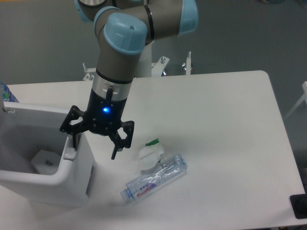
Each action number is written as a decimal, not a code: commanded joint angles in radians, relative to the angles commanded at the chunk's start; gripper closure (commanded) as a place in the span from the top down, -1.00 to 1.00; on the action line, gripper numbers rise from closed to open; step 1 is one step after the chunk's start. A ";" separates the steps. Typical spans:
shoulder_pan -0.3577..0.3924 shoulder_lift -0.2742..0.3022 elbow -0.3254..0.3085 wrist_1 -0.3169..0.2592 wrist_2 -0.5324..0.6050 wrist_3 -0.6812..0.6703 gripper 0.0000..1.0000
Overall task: Open the trash can
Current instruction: 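Push the lid edge with the gripper to flip the lid open, then withdraw the gripper up and away from the open trash can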
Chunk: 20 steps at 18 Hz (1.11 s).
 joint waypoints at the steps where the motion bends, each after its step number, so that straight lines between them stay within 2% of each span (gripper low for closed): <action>1: 0.000 0.000 0.002 0.000 0.000 -0.002 1.00; 7: 0.000 0.008 0.020 -0.002 -0.002 0.002 1.00; 13: 0.014 -0.024 0.029 0.011 0.000 0.046 1.00; 17: 0.112 -0.052 0.015 0.012 0.035 0.113 1.00; 20: 0.153 -0.080 0.018 0.014 0.067 0.175 1.00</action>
